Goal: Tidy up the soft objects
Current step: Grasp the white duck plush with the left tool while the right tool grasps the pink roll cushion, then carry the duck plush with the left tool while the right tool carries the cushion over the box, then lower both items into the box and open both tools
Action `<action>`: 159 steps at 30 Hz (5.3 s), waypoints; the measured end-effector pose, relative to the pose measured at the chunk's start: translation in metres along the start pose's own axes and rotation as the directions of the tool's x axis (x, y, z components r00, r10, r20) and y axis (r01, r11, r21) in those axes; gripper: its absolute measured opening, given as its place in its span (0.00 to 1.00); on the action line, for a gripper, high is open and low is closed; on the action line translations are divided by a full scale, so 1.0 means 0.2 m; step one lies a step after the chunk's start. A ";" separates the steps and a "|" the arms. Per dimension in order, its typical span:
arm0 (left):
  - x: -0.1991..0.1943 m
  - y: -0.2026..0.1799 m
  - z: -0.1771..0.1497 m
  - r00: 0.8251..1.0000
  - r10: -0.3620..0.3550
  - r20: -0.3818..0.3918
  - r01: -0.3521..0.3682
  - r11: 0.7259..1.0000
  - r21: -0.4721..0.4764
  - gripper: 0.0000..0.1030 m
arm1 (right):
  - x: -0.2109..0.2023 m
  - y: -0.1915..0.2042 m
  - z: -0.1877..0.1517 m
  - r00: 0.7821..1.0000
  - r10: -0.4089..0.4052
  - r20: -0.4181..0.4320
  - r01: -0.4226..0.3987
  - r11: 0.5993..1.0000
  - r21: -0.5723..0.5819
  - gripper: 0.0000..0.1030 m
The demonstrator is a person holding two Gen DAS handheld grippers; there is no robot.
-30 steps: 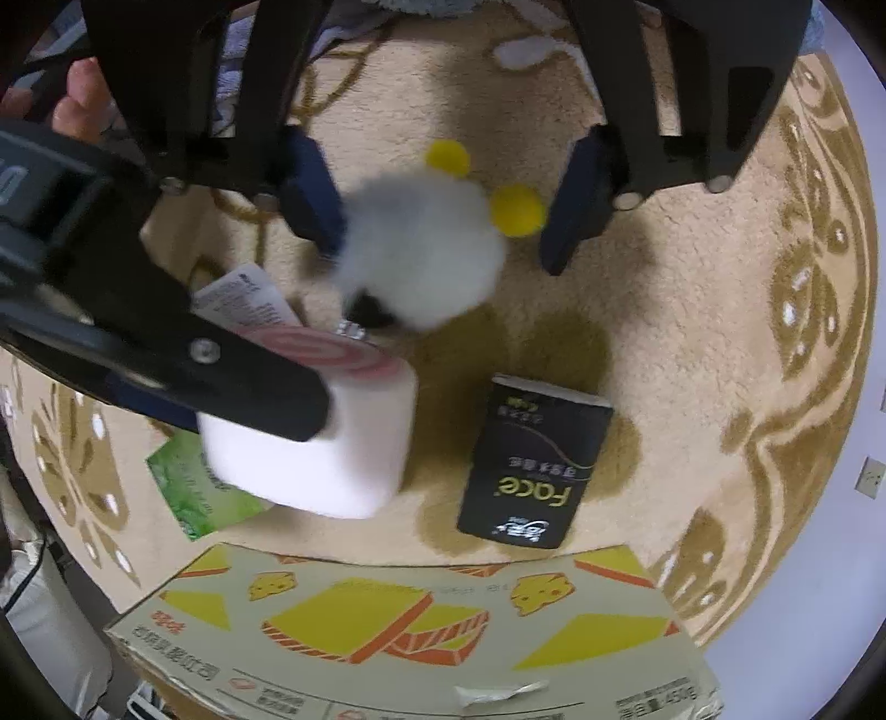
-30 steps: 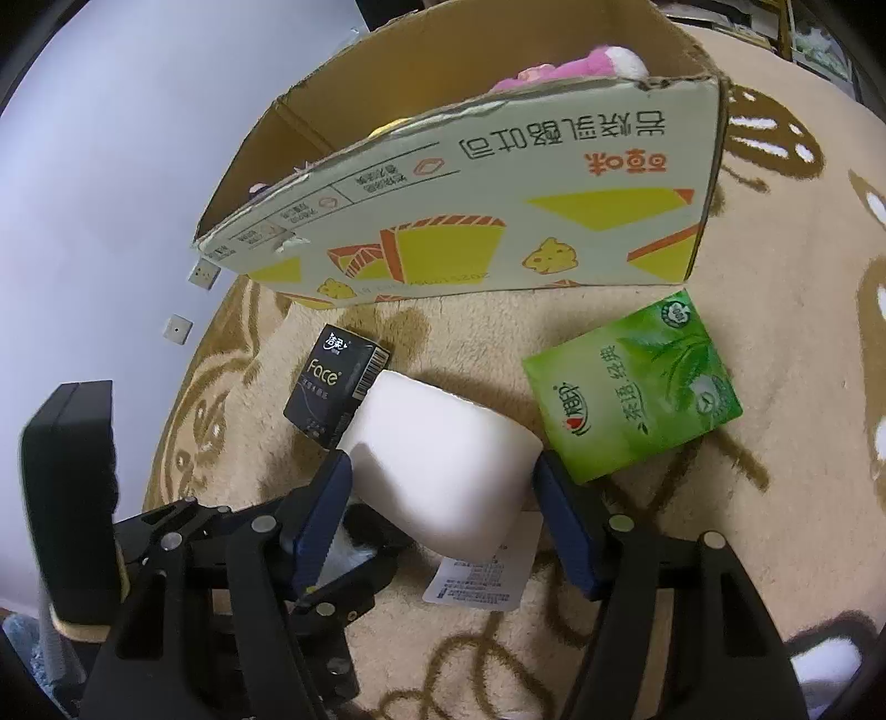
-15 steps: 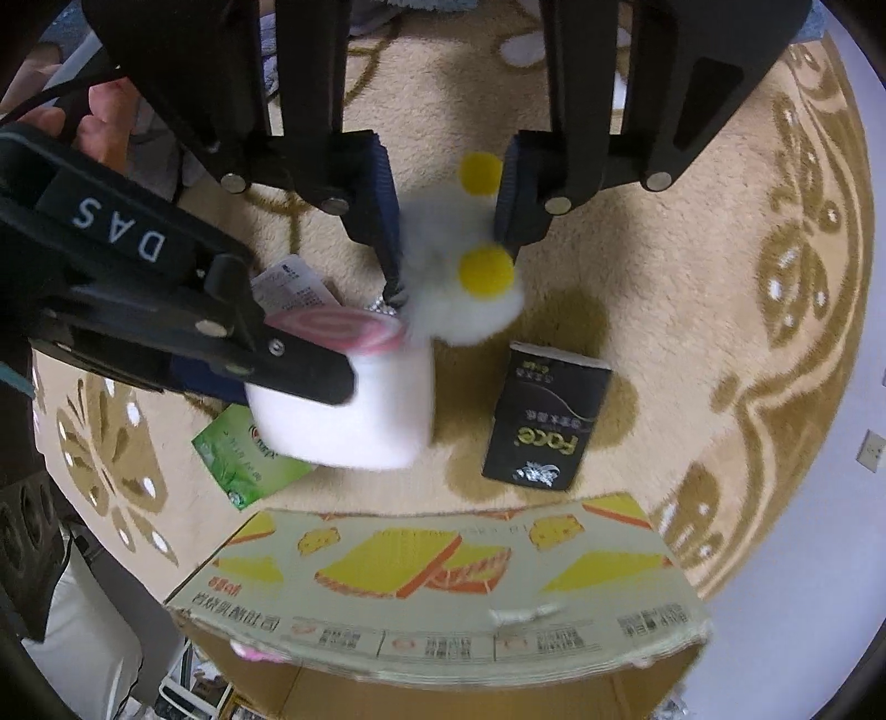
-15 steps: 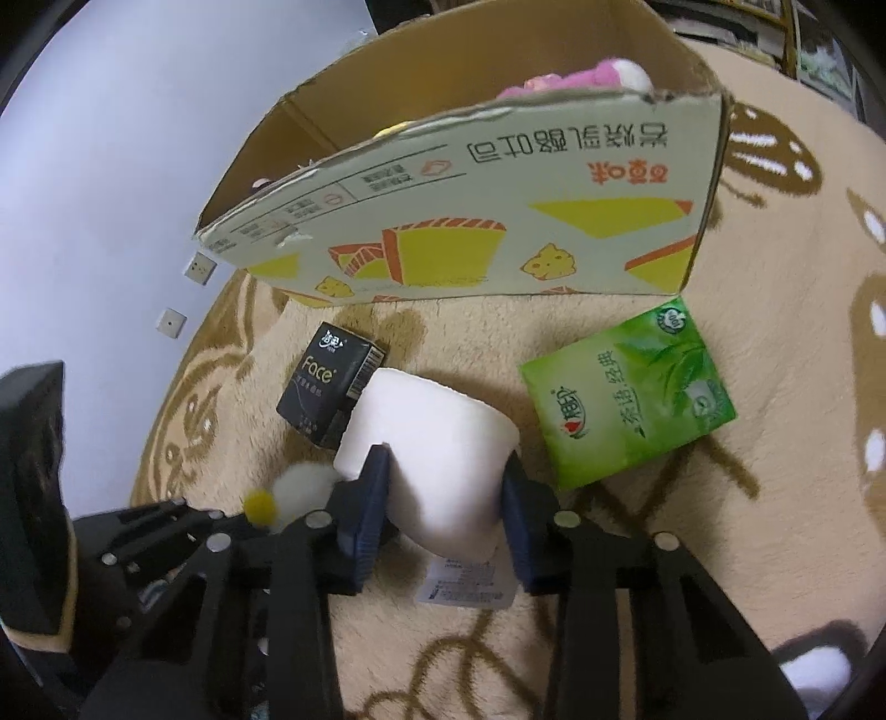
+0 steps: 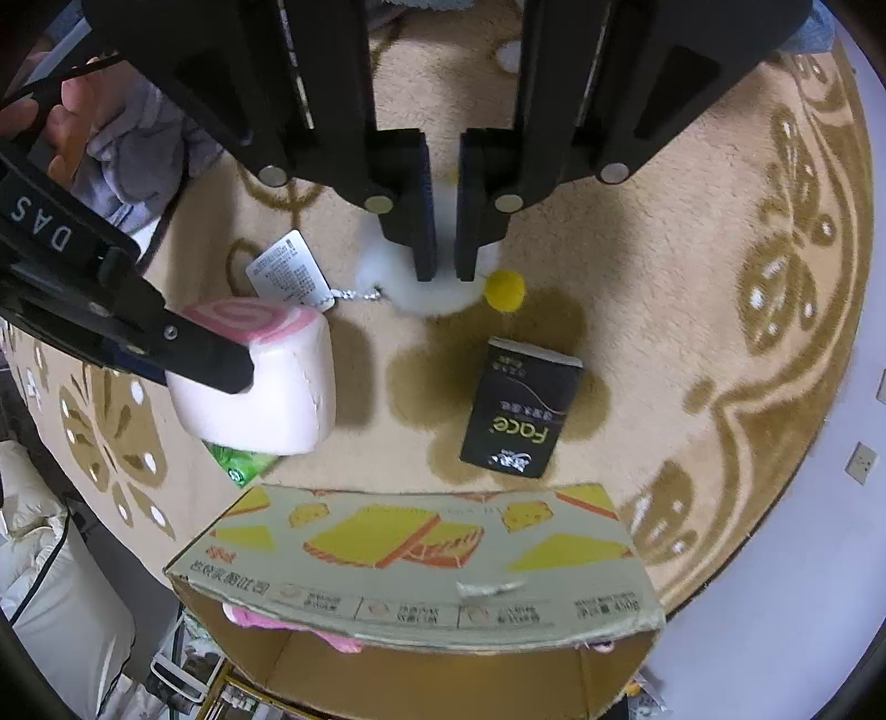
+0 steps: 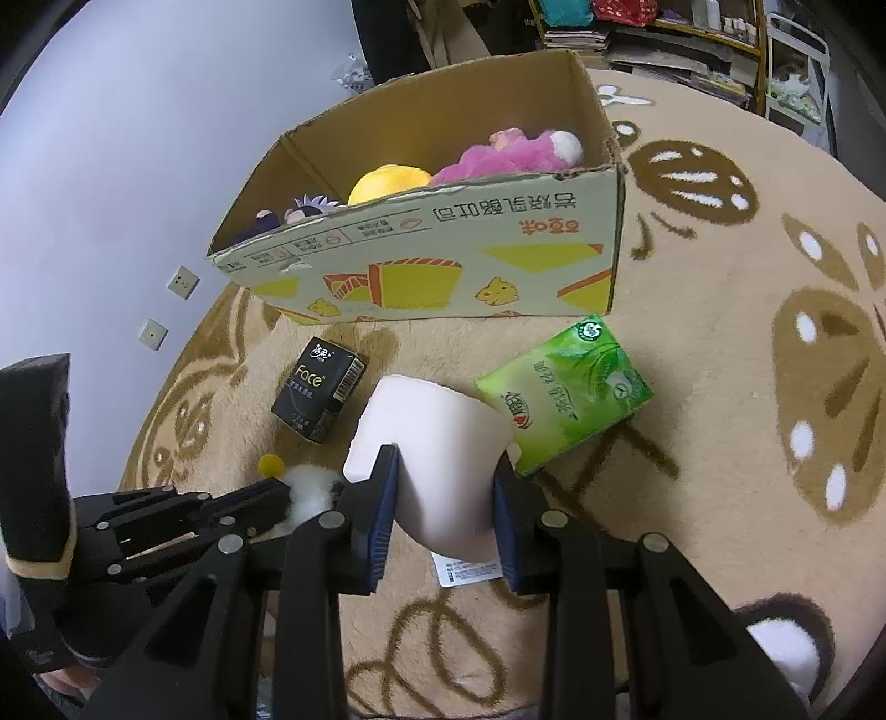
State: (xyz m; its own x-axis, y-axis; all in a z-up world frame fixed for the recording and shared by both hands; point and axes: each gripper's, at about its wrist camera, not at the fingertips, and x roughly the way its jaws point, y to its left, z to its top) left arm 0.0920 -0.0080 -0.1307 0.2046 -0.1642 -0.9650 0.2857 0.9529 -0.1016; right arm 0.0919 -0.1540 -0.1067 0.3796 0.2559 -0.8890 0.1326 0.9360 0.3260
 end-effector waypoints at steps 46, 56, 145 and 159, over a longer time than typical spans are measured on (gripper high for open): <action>-0.03 -0.26 0.08 0.981 0.121 0.150 -0.138 0.985 0.106 0.28 | -0.13 -0.03 0.06 0.997 0.001 0.078 -0.001 1.000 0.008 0.32; -0.25 -0.15 0.12 0.896 0.236 0.376 -0.277 0.959 0.056 0.28 | -0.30 -0.04 0.14 0.984 0.032 0.177 -0.034 0.999 0.010 0.32; -0.28 0.05 0.57 0.816 0.193 0.544 -0.217 0.976 -0.021 0.73 | -0.18 -0.07 0.45 0.908 0.048 0.416 -0.047 0.999 -0.015 0.70; -0.41 0.11 0.46 0.774 0.256 0.579 -0.247 0.964 -0.096 1.00 | -0.28 -0.12 0.41 0.905 0.012 0.426 -0.042 0.997 0.059 1.00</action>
State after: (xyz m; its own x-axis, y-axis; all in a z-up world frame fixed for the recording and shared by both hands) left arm 0.1680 0.0033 -0.0310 0.7733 -0.0310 -0.6333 0.1350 0.9839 0.1167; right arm 0.1422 -0.2114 -0.0382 0.7353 0.1400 -0.6632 0.1709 0.9086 0.3812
